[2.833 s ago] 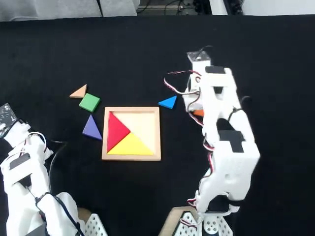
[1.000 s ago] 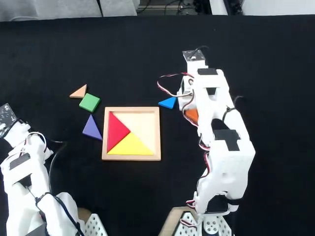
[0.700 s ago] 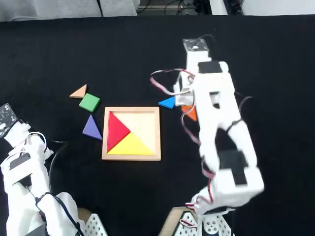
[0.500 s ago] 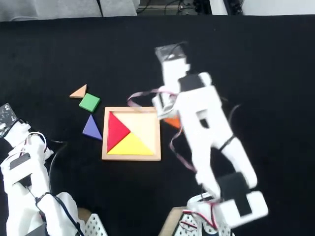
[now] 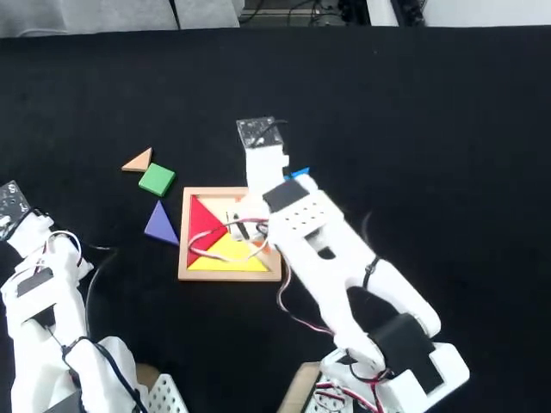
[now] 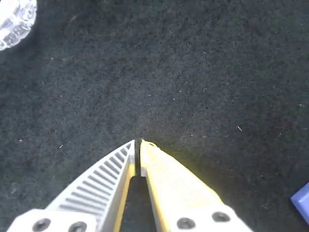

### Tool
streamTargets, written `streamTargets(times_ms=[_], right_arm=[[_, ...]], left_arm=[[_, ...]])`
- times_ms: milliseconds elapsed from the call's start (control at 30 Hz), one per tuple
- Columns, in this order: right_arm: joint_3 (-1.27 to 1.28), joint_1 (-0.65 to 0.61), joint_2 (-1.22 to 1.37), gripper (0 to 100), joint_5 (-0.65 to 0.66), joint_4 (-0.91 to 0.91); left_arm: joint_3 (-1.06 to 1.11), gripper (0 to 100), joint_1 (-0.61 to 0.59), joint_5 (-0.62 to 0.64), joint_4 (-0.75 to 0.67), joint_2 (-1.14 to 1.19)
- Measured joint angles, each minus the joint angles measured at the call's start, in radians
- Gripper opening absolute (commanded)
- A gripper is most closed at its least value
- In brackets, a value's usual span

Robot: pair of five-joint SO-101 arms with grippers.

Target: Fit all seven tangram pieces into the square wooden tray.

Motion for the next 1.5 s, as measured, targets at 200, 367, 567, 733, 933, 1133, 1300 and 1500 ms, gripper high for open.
streamTargets(times_ms=[200,367,567,733,933,1133,1300,1500], right_arm=[[0.040,-0.005,0.000,8.0,-0.014,-0.068],[0.040,-0.008,0.000,8.2,-0.015,-0.069],[0.040,-0.008,0.087,7.9,-0.015,-0.069],[0.040,-0.008,0.129,8.3,-0.015,-0.069],[0.038,-0.008,0.129,24.3,-0.015,-0.068],[-0.002,-0.009,0.129,30.1,-0.018,0.021],[-0.055,-0.009,0.129,29.4,-0.018,0.083],[-0.178,-0.009,0.144,0.5,0.080,0.077]], left_arm=[[0.000,3,0.000,0.000,0.000,0.005],[0.000,3,0.000,0.000,0.000,0.006],[0.000,3,0.000,0.000,0.000,0.006],[0.000,3,0.000,0.000,0.000,0.006],[0.000,3,0.000,0.000,0.000,0.006],[0.000,3,0.000,0.000,0.000,0.006],[0.000,3,0.000,0.000,0.000,0.006],[0.000,3,0.000,0.000,0.000,0.006]])
